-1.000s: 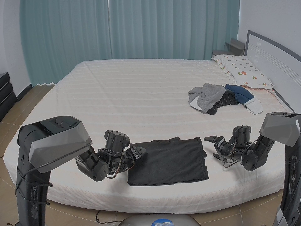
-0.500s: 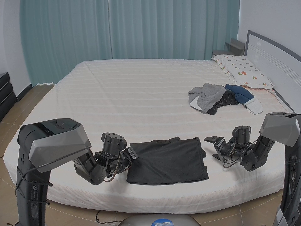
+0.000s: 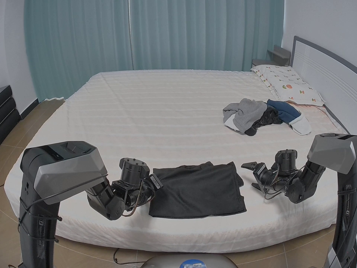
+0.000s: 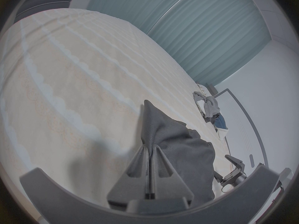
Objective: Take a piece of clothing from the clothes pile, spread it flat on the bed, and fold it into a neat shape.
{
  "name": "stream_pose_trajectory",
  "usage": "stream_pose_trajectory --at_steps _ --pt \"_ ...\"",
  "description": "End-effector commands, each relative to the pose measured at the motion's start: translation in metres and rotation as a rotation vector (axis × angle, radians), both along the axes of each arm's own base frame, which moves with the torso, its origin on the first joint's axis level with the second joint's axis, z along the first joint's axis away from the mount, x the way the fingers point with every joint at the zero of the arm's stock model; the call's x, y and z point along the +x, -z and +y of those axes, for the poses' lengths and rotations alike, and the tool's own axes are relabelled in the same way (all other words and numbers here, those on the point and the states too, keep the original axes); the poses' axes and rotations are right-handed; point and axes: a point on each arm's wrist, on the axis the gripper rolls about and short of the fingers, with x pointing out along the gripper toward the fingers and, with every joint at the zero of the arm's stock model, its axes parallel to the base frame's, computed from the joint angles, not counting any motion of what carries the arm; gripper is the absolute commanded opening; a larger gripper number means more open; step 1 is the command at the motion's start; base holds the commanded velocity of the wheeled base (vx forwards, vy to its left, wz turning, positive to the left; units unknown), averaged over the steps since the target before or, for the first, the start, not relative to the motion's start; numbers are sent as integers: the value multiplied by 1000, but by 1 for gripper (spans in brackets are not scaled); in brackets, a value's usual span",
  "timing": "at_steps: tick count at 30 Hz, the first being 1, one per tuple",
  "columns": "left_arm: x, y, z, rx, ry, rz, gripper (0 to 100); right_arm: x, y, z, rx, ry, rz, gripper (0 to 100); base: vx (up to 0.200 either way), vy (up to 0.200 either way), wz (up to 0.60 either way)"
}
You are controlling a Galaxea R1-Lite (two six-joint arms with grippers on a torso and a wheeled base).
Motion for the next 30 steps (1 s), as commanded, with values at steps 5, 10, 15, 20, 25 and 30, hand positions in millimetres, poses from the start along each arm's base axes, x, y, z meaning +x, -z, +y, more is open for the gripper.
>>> stream_pose_trajectory --at_steps 5,10,15,20,25,30 --pt "1 -1 3 1 -8 -1 0 0 1 0 0 -1 1 100 0 200 0" --pt "-1 -2 7 9 -15 5 0 0 0 0 -1 1 -2 100 0 200 0" --pt "0 -1 12 13 -25 13 0 -5 1 11 -3 -24 8 100 0 200 0" --pt "-1 1 15 23 -34 20 0 -8 0 13 1 -30 -10 100 0 200 0" --pt "-1 1 16 30 -43 21 0 -8 1 12 1 -28 -12 100 0 200 0" --pt "0 1 19 31 -50 20 0 -8 1 12 2 -28 -11 100 0 200 0"
